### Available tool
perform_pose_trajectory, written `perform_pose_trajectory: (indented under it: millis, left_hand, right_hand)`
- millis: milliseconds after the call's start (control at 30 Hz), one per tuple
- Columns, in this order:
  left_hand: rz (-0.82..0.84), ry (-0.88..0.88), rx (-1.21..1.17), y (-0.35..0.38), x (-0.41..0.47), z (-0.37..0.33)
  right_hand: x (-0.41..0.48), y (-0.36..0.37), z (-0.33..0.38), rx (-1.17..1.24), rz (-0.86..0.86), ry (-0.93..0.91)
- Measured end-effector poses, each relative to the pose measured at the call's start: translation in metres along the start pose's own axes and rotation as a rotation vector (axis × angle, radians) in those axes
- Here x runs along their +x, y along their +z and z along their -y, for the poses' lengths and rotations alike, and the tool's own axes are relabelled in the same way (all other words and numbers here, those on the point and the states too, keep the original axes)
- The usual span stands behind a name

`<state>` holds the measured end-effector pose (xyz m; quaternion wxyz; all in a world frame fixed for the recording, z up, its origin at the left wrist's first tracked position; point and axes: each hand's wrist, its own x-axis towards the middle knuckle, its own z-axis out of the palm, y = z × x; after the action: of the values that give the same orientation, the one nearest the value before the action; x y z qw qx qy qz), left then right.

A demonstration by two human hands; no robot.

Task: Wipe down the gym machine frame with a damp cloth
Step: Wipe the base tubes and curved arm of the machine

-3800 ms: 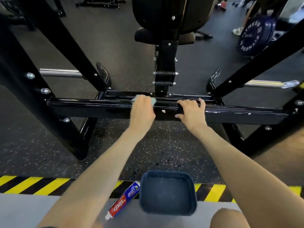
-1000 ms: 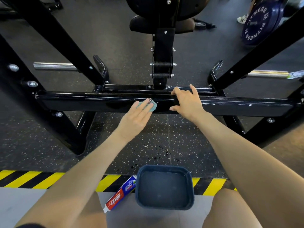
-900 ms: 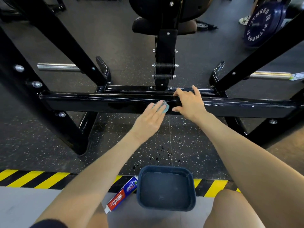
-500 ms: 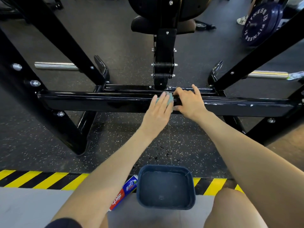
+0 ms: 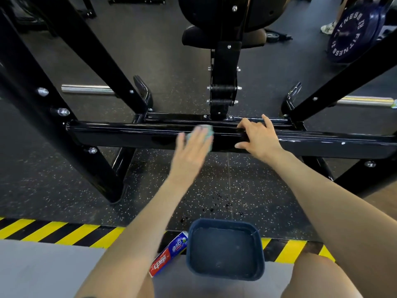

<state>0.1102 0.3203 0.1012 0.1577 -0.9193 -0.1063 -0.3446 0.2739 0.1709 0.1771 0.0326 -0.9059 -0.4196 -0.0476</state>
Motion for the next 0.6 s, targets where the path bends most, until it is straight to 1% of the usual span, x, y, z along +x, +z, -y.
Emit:
perform_pose_trajectory:
  millis: [67,100,133,167,200,233,267,300,333,400,433,467,533,567,600]
  left_hand:
    - [0.014,-0.264,0.005,-0.002,-0.026,0.026]
    - [0.042,-0.383,0.004,-0.003,-0.028,0.023]
    - [0.053,-0.451,-0.034,0.000,-0.025,0.012]
    - [0.064,-0.419,-0.077,0.001,-0.019,-0.001]
    - [0.083,-0.314,-0.097,0.001,-0.015,-0.011]
    - [0.091,-0.168,-0.072,0.001,-0.013,-0.014]
    - [0.092,-0.059,-0.043,0.001,-0.014,-0.007]
    - [0.087,-0.058,-0.035,0.002,-0.017,0.006]
    - [0.079,-0.145,-0.057,0.001,-0.022,0.016]
    - [0.105,-0.405,-0.123,-0.006,-0.024,0.012]
    - [0.109,-0.437,-0.162,-0.008,-0.017,0.003]
    - [0.090,-0.376,-0.197,-0.007,-0.011,-0.004]
    - [0.068,-0.133,-0.167,-0.006,-0.003,-0.001]
    - [0.068,-0.090,-0.146,-0.006,-0.002,0.010]
    - [0.062,-0.143,-0.148,-0.007,-0.003,0.022]
  right_hand:
    - [0.000,0.000,0.001,0.000,-0.016,-0.001]
    - [0.000,0.001,0.001,0.000,-0.019,0.003]
    - [-0.001,0.001,0.001,0.000,-0.011,0.004]
    - [-0.002,0.001,0.001,0.004,-0.008,0.000]
    - [-0.002,0.001,0.001,0.010,-0.013,-0.004]
    - [-0.001,0.001,0.001,0.014,-0.018,-0.005]
    - [-0.001,0.001,0.000,0.017,-0.016,-0.006]
    - [-0.002,0.001,0.001,0.021,-0.013,-0.006]
    - [-0.002,0.001,0.001,0.028,-0.016,-0.006]
    - [-0.002,0.001,0.001,0.031,-0.022,-0.006]
    - [-0.002,0.001,0.000,0.029,-0.021,-0.006]
    - [-0.001,0.001,0.000,0.027,-0.018,-0.007]
    - [-0.001,0.001,0.000,0.032,-0.015,-0.005]
    - [-0.002,0.001,0.001,0.031,-0.011,-0.003]
    - [-0.002,0.001,0.001,0.028,-0.004,-0.003]
